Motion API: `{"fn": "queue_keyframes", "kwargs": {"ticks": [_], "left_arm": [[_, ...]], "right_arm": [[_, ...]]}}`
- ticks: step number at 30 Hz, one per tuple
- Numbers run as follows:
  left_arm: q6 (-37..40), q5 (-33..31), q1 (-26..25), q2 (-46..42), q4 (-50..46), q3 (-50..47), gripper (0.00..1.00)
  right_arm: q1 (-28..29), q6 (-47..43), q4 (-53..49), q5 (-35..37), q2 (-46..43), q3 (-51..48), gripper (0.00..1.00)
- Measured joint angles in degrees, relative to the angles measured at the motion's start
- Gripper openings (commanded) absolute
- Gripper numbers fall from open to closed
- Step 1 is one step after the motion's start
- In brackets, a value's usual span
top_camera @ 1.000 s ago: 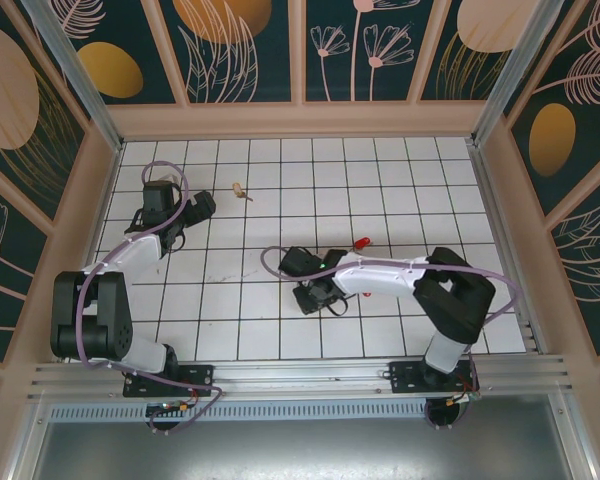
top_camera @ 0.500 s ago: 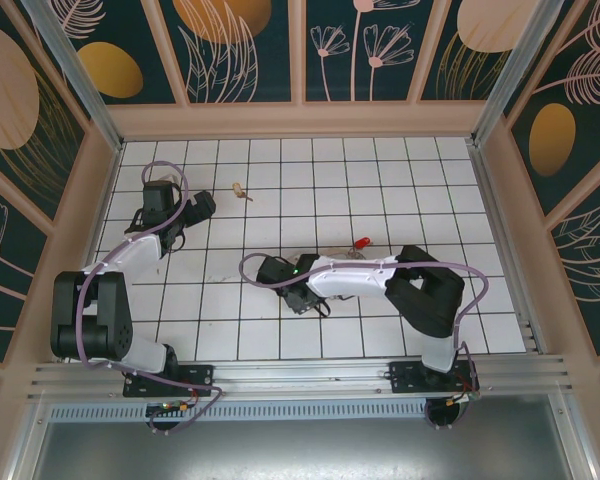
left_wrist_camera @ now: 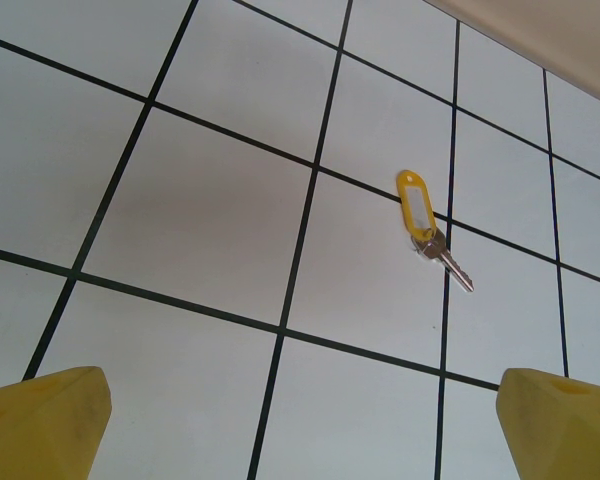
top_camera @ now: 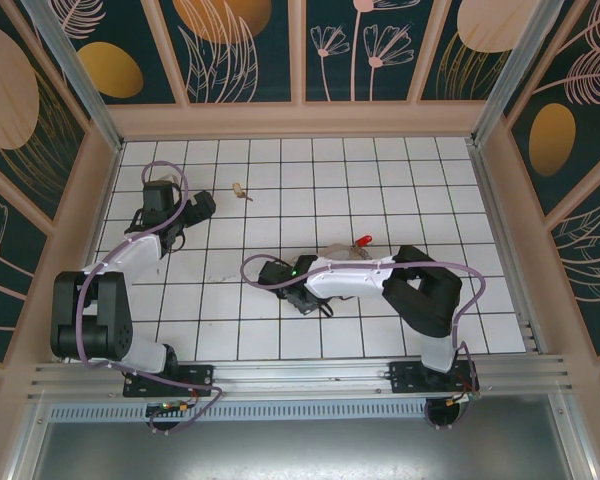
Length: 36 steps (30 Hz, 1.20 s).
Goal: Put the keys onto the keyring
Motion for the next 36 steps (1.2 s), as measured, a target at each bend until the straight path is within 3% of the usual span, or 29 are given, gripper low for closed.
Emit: {"fn": "queue_keyframes", "kwargs": {"ticks": [16, 26, 36], "left_arm": [[0.0, 0.0, 0.0, 0.9, 0.0, 0.0, 0.99], [0.0, 0.0, 0.0, 1.8, -0.5, 0.4, 0.98], [0.0, 0.2, 0.0, 3.1, -1.7, 1.2, 0.97]], "right_arm": [[0.3, 1.8, -3.0, 4.7, 0.0, 0.3, 0.20], [0.5, -0.4, -1.2, -1.9, -1.8, 2.2, 0.19], [0.3, -1.6, -1.0, -2.7, -0.2, 1.7, 0.20]]}}
